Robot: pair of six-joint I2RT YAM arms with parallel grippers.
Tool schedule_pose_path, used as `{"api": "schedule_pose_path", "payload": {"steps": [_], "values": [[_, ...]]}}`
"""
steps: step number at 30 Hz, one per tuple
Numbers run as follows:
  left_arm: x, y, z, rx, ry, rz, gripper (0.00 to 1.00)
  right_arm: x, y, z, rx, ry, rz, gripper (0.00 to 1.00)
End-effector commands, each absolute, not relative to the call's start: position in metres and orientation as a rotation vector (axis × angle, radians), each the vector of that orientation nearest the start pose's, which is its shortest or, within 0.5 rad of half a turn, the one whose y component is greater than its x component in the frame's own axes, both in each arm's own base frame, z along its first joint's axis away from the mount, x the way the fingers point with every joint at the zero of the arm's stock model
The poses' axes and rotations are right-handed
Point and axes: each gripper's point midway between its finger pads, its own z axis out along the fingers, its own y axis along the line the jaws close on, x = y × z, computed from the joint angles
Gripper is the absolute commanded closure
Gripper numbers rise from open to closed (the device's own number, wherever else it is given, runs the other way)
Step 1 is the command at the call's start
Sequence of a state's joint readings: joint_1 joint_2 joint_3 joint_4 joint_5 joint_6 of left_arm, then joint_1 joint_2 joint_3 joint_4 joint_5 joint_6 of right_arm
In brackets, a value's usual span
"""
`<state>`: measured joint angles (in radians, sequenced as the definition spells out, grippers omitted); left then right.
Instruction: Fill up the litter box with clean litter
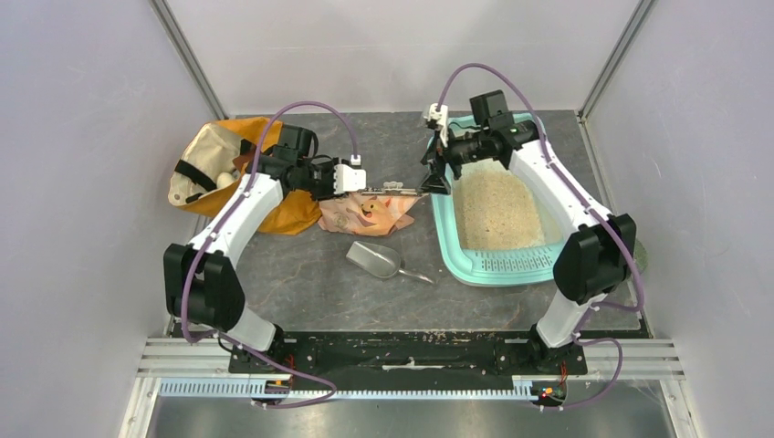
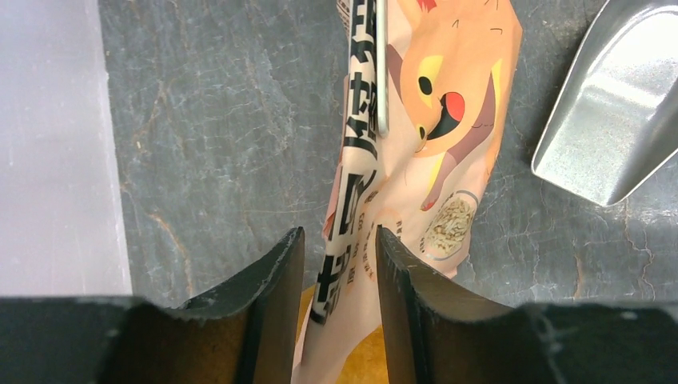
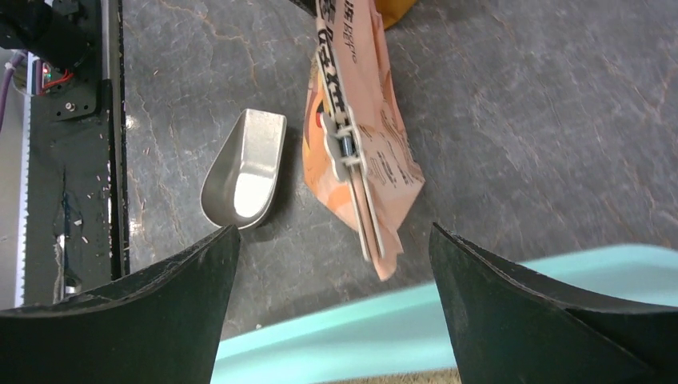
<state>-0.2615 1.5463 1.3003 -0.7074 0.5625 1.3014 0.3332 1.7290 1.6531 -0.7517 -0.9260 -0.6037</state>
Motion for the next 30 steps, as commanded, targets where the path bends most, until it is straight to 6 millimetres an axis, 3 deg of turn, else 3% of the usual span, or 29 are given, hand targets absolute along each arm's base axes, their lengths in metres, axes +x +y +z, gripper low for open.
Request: {"api": "schedule_pose_path", "payload": {"steps": [1, 7, 11, 18, 23, 30], "values": [[0.366, -0.163, 0.195, 1.752, 1.434, -0.211, 0.54, 0.366, 0.285, 0.251, -1.424, 1.59, 0.893, 0.05], [0.367, -0.159, 0.205, 1.718, 1.435, -0.202, 0.46, 0.371, 0.31, 0.228, -1.494, 1.592, 0.888, 0.05], [0.365, -0.156, 0.206, 1.707, 1.446, -0.204, 0.46, 0.372, 0.322, 0.216, -1.52, 1.598, 0.903, 0.11], [0.359, -0.153, 0.217, 1.688, 1.429, -0.19, 0.46, 0.367, 0.329, 0.206, -1.574, 1.582, 0.866, 0.35], [0.352, -0.152, 0.222, 1.682, 1.415, -0.179, 0.46, 0.371, 0.33, 0.202, -1.57, 1.604, 0.832, 0.46], [0.349, -0.146, 0.236, 1.66, 1.394, -0.135, 0.46, 0.37, 0.329, 0.206, -1.574, 1.596, 0.805, 0.68]]}}
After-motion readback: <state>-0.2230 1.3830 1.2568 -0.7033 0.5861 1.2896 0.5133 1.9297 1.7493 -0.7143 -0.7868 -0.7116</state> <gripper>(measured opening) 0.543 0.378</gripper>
